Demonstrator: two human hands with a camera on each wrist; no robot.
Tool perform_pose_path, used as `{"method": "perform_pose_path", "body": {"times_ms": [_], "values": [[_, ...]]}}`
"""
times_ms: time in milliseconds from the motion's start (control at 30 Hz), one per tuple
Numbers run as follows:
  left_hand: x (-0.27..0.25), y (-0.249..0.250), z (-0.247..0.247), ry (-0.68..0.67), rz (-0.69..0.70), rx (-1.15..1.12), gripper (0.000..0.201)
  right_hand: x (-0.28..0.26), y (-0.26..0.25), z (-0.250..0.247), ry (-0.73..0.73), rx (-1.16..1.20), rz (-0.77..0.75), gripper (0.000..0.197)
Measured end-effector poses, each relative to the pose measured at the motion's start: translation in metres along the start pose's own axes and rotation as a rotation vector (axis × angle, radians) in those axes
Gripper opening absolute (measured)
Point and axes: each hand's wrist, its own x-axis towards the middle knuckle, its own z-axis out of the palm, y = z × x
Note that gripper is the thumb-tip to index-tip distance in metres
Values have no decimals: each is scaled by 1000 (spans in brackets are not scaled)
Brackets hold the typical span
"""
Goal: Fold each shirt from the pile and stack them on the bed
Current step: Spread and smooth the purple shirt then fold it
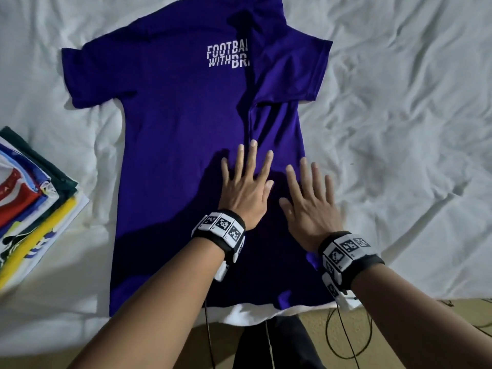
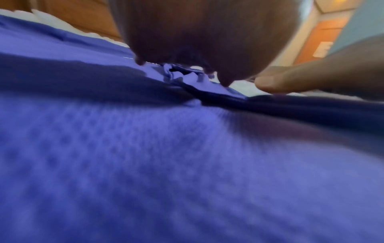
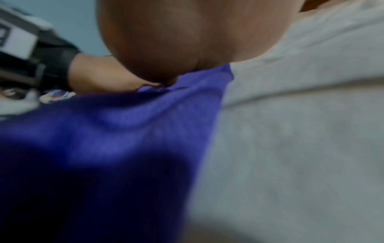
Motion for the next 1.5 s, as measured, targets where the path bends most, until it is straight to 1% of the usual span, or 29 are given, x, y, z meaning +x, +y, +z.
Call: {"method": "perform_pose_path", "body": {"times_ms": [33,67,100,167,233,300,367,400,467,567,667,767,867,933,1000,1067,1167,1233,1300,1433,1467,1500], "values": [[2,-1,3,-45,76,23,64,-3,0,4,-29,-14,-69,67],[2,-5,6,-87,98,53,64,-6,3,7,-72,-27,-75,67],[4,-11,9,-108,79,78,64,-7,7,8,-114,-33,-30,68],[4,-23,9,-108,-16,80,64,-10,13,9,-140,-22,79,71],[5,-26,-4,-114,-91,28,64,-8,7,-3,-115,7,141,73],[8,-28,-23,-164,-149,-43,62,3,-3,-21,-76,54,143,70],[9,-33,-42,-201,-225,-106,61,19,-16,-43,-70,92,88,67],[11,-38,-52,-185,-272,-139,60,29,-22,-53,-63,112,61,65],[15,-52,-70,-109,-346,-183,55,52,-34,-71,-41,144,21,64],[27,-81,-91,-4,-441,-185,47,97,-54,-89,-14,152,-45,61],[45,-118,-109,46,-566,-239,46,147,-80,-104,-11,146,-95,58],[64,-158,-127,32,-739,-262,47,199,-116,-118,-15,94,-164,57],[74,-193,-140,-39,-952,-270,45,244,-155,-126,-20,19,-243,51],[79,-212,-141,-88,-1052,-311,47,270,-179,-127,-37,-78,-306,43],[86,-229,-137,-90,-1078,-341,52,298,-202,-126,-65,-168,-357,36],[92,-240,-133,-73,-1069,-353,54,326,-224,-125,-75,-191,-378,34],[97,-245,-127,-65,-1048,-346,48,367,-252,-126,-79,-110,-338,32],[98,-245,-122,-46,-1046,-366,43,390,-265,-127,-48,-59,-295,30],[98,-246,-118,-16,-1040,-374,38,410,-275,-128,-36,-12,-253,32],[98,-249,-106,42,-992,-351,33,434,-288,-125,-66,-19,-232,50],[98,-248,-103,48,-981,-338,33,438,-290,-123,-63,-32,-228,49],[98,-247,-101,52,-976,-327,33,441,-291,-121,-54,-40,-220,43]]}}
